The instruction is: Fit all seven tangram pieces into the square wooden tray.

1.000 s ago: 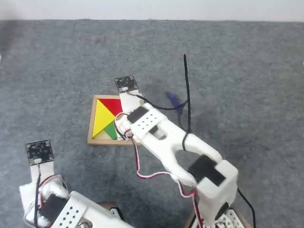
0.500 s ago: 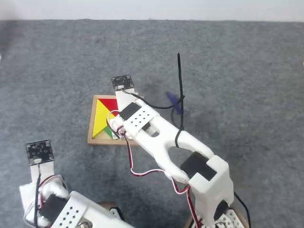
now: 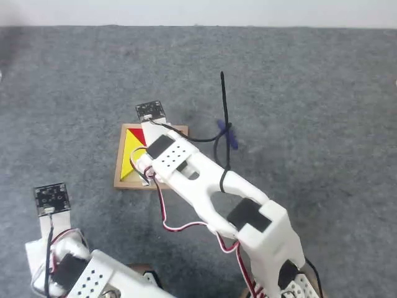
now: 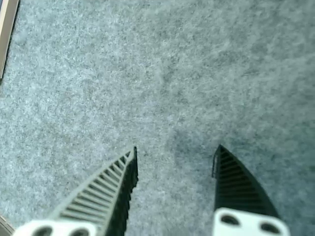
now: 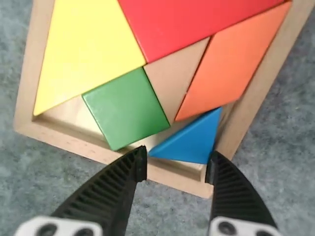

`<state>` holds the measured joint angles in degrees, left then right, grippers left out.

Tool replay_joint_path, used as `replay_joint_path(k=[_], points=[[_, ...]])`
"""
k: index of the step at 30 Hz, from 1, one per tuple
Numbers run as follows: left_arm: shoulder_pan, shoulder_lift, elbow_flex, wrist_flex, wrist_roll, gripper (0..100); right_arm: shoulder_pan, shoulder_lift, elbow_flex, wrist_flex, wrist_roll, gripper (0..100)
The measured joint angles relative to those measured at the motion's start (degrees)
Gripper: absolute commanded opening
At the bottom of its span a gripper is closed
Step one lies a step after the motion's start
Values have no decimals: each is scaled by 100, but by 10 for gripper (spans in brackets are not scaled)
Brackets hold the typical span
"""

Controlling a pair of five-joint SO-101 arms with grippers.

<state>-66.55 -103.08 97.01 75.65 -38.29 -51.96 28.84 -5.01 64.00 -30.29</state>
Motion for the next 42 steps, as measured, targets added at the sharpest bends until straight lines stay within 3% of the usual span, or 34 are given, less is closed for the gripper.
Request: replay_joint_path(k=[12, 19, 29, 33, 42], points=[[0, 0, 0, 0, 0, 240, 0, 941, -1495, 1222, 9, 190], [0, 0, 0, 0, 0, 240, -62, 949, -1530, 1240, 352, 136], [0, 0, 0, 0, 0, 240, -97, 1090, -1776, 1240, 651, 138], [0, 0, 0, 0, 0, 240, -97, 1134, -1802, 1248, 686, 61], [0, 0, 0, 0, 0, 240, 325, 1090, -1820, 1459, 686, 37]])
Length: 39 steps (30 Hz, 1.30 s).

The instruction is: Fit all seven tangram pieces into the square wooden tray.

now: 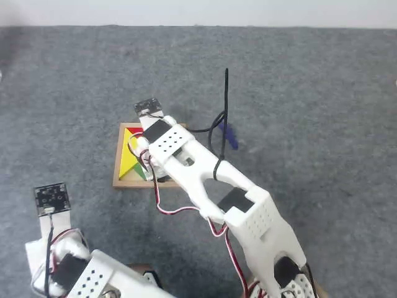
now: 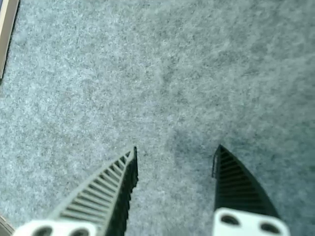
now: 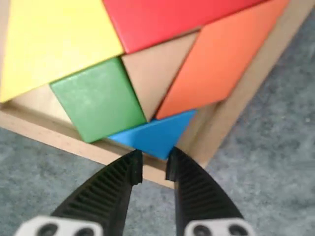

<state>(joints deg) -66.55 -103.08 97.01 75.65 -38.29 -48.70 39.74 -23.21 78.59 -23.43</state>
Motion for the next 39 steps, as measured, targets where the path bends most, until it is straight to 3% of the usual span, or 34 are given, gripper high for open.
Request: replay_joint_path(k=[18, 26, 30, 36, 39], points=[[0, 0, 0, 0, 0, 240, 378, -255, 44, -1495, 149, 42], [0, 0, 0, 0, 0, 240, 193, -246, 114, -1284, 167, 133], [0, 0, 0, 0, 0, 240, 62, -246, 123, -1002, 185, 78], [0, 0, 0, -44, 0, 240, 448, -360, 123, -475, 185, 45], [176, 0, -35, -607, 0, 240, 703, -1029, 141, -290, 185, 45]])
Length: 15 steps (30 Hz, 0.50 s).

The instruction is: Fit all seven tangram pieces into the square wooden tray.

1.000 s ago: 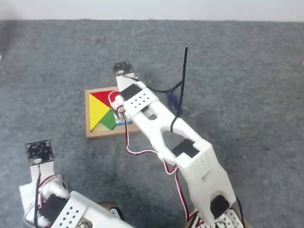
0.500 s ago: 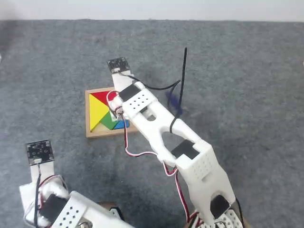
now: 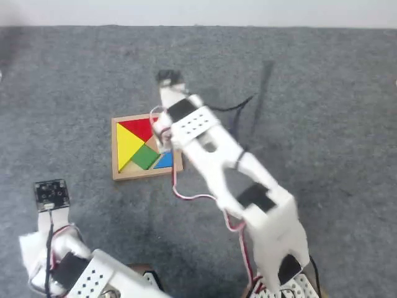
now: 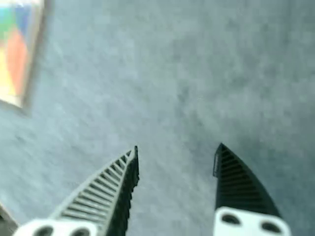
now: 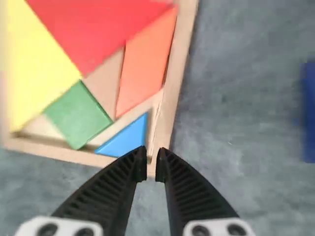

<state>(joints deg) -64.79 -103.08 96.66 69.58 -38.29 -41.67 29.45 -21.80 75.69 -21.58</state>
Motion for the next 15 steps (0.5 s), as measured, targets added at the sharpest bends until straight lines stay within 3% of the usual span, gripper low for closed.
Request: replay_joint_path(k=[4, 9, 12, 15], points=[[325, 0, -756, 0, 53, 240, 281, -1407, 527, 220, 141, 45], [1486, 79, -2646, 1178, 97, 241, 782, -3604, 2295, -97, 624, 54], [2426, 932, -3745, 1600, 325, 247, 1152, -5037, 3947, -738, 1108, 77], [3218, 2444, -4835, 1846, 466, 318, 1477, -6347, 5943, -1600, 1802, 81]])
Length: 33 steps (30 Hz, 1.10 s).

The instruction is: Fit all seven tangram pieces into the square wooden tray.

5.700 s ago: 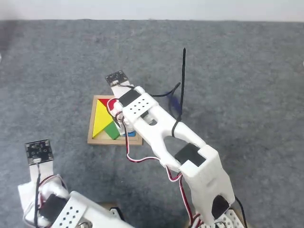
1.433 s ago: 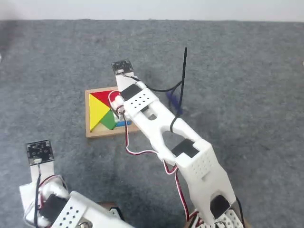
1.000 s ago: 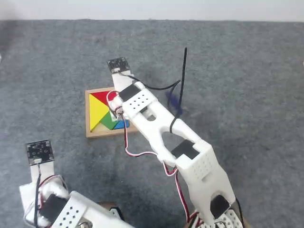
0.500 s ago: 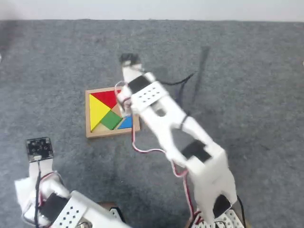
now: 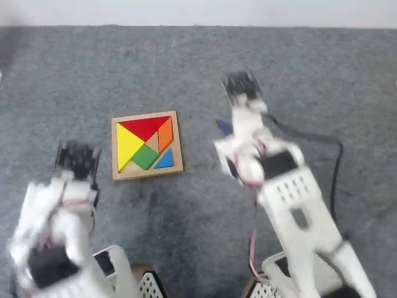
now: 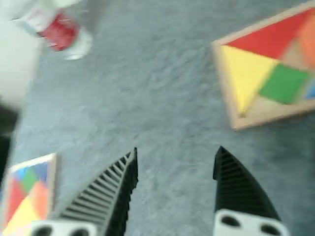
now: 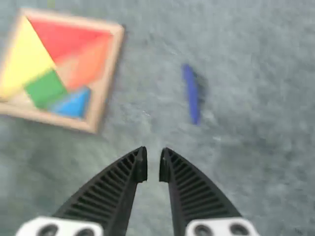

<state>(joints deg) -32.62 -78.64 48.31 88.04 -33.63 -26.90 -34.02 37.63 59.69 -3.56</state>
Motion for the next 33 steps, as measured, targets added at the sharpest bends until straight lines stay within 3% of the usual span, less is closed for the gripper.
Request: replay_joint_path(k=[2, 6, 13, 24, 33], points=[[607, 1284, -791, 387, 35, 371, 185, -695, 1275, -545, 404, 81], [1881, 3974, -2154, 862, 88, 370, 571, -1662, 2813, -923, 756, 81], [3226, 6743, -2629, 44, 545, 367, 730, -1969, 3622, -1626, 800, 80], [3525, 8396, -2629, -1345, 1600, 301, 712, -1978, 3657, -1758, 818, 80], [3569, 8870, -2655, -2040, 2312, 261, 712, -1978, 3657, -1758, 818, 79]])
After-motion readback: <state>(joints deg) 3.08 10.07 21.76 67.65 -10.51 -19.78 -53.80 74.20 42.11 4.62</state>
